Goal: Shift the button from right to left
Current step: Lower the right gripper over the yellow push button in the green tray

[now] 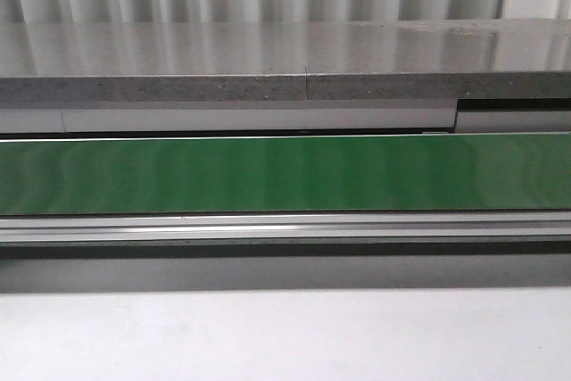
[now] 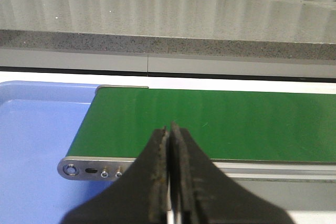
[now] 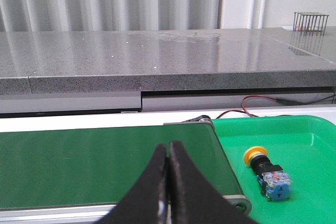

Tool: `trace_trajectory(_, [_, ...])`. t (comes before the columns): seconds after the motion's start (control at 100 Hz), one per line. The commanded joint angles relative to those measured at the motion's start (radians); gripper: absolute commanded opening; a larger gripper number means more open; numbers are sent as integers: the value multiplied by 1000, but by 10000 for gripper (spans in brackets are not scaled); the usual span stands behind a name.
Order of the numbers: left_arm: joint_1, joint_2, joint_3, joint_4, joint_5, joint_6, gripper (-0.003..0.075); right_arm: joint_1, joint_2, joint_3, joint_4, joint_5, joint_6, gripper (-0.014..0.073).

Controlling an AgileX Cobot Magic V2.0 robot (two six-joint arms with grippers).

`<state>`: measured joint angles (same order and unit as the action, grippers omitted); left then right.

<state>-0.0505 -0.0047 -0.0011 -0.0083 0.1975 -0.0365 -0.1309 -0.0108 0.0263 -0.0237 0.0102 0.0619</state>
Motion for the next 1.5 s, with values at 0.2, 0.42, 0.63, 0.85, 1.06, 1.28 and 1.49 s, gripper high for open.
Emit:
trace_trajectory(0.2, [0, -34, 25, -1, -78, -6, -20, -5, -15, -16, 12, -40, -1, -66])
trace_trajectory(0.42, [0, -34, 25, -1, -78, -6, -20, -5, -15, -16, 12, -33, -1, -66])
trace_trajectory(0.63, [0, -34, 25, -1, -78, -6, -20, -5, -15, -29, 11, 1, -1, -66])
trace_trajectory(0.85, [0, -34, 25, -1, -78, -6, -20, -5, 38, -215, -18, 277, -1, -66])
trace_trajectory(1.06, [0, -34, 25, -1, -78, -6, -20, -5, 236, -450, -37, 428, -1, -66])
trace_trajectory(1.28, [0, -34, 25, -1, -78, -6, -20, -5, 463, -631, -44, 507, -1, -66])
trace_trajectory(1.49, [0, -34, 25, -1, -78, -6, -20, -5, 632, -736, -44, 587, -1, -66])
